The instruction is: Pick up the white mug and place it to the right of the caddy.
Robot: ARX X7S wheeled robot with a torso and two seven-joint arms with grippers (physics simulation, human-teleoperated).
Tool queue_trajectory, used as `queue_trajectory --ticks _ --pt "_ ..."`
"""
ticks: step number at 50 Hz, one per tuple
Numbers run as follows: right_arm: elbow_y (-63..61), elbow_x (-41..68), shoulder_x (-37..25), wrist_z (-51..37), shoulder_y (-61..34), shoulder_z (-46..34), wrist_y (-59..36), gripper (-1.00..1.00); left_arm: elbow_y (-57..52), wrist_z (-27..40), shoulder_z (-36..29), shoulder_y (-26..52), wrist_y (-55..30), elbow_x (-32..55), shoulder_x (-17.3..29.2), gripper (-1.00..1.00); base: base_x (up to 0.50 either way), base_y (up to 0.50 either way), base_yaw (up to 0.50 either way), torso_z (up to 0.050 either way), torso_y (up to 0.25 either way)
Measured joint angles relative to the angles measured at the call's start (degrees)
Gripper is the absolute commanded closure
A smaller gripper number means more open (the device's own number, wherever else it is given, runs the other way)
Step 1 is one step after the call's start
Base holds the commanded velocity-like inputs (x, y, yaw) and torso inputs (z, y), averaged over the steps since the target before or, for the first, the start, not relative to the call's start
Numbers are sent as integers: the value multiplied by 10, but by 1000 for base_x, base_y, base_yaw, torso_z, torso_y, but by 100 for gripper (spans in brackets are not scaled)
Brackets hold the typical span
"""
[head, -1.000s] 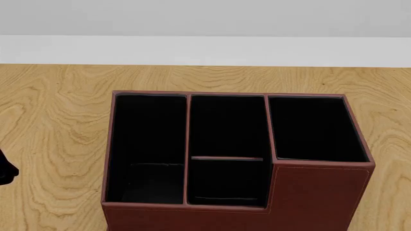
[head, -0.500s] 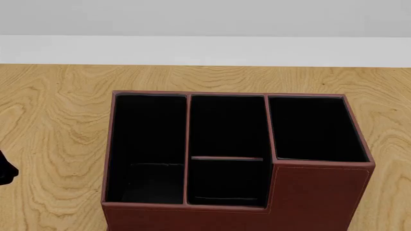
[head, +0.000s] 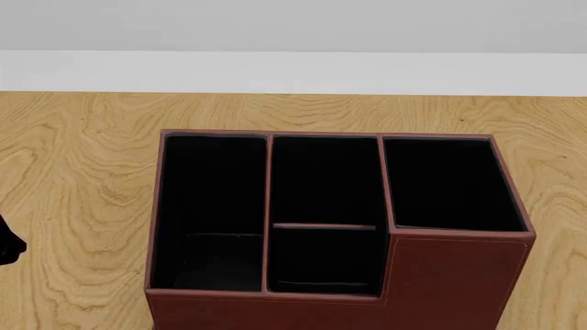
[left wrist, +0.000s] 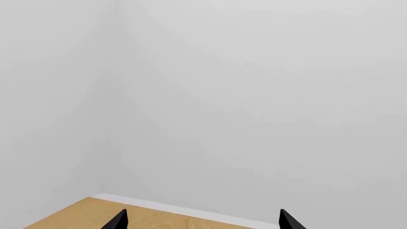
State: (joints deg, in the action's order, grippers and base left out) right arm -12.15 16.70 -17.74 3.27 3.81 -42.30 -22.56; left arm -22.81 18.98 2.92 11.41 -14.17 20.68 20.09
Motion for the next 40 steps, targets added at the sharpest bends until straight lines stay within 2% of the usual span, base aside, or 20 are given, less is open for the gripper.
queue_trajectory --ticks 25,26,40 --pt "-13 0 9 -8 -12 -22 -37 -100 -3 3 -1 -1 0 5 4 -100 0 0 0 0 0" --pt "-12 0 9 -8 -13 -22 -37 100 -3 3 -1 -1 0 5 4 -100 0 0 0 0 0" --pt "-4 1 10 -23 -18 -19 -43 100 -4 5 -1 -1 1 8 5 -100 0 0 0 0 0"
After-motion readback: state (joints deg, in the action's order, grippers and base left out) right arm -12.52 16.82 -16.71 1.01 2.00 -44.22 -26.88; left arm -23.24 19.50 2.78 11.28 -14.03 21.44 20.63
